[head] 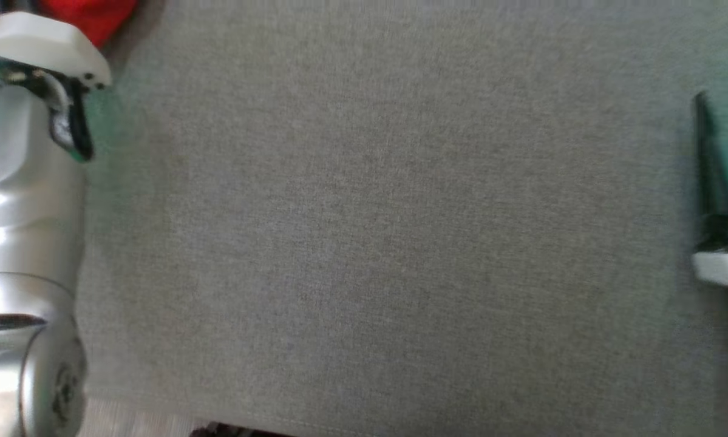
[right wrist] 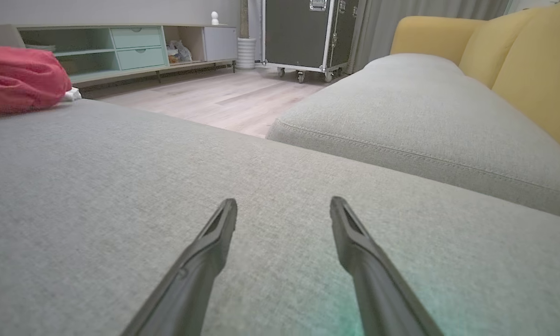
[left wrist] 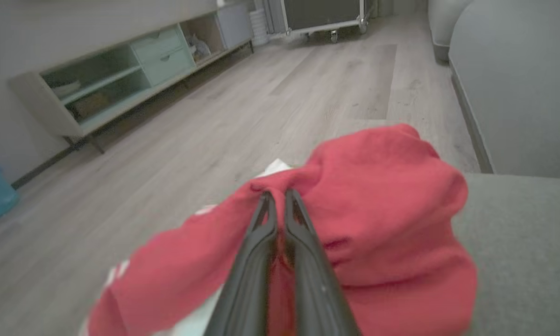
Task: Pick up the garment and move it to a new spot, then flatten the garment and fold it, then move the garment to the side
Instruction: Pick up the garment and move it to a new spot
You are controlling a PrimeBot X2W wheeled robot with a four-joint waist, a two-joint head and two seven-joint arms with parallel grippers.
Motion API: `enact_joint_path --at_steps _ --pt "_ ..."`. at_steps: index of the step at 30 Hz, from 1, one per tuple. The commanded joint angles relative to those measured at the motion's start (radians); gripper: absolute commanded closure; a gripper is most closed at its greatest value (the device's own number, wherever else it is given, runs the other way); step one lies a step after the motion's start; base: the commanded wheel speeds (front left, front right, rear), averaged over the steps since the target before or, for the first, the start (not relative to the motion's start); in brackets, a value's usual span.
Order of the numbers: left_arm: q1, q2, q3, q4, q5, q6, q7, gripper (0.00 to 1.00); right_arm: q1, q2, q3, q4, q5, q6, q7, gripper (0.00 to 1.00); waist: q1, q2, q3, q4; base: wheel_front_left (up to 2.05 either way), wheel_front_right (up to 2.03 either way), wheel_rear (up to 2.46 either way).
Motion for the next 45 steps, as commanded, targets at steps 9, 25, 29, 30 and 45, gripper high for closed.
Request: enact_joint_path --at_steps 9,25,29,30,45 --pt "-0.032 0.098 -0.113 -0.273 0.1 -0.081 -0.023 1.0 0.071 0.172 0.098 0.085 0.0 -0.001 0.013 0.0 -0.0002 0.0001 -0.324 -0.119 0.0 0.0 0.0" --pt "0.309 -0.008 -0.406 -0.682 0.052 -0.162 0.137 1.0 0.166 0.296 0.125 0.084 -0.004 -0.001 0.013 0.0 -0.0002 0.0001 -0.506 -0.385 0.0 0.0 0.0" --pt "0.462 -0.057 -0.499 -0.707 0.022 -0.163 0.134 1.0 0.168 0.305 0.123 0.076 -0.002 -0.001 0.013 0.0 -0.0002 0.0001 -0.478 -0.424 0.0 0.0 0.0" --pt "0.498 -0.074 -0.514 -0.703 0.0 -0.163 0.124 1.0 0.168 0.306 0.124 0.074 -0.001 -0.001 0.013 0.0 -0.0002 0.0001 -0.47 -0.43 0.0 0.0 0.0" --pt "0.805 -0.138 -0.706 -0.616 -0.226 -0.05 -0.012 0.0 0.218 0.339 0.086 0.099 -0.006 -0.001 0.013 0.0 -0.0002 0.0001 -0.529 -0.384 0.0 0.0 0.0"
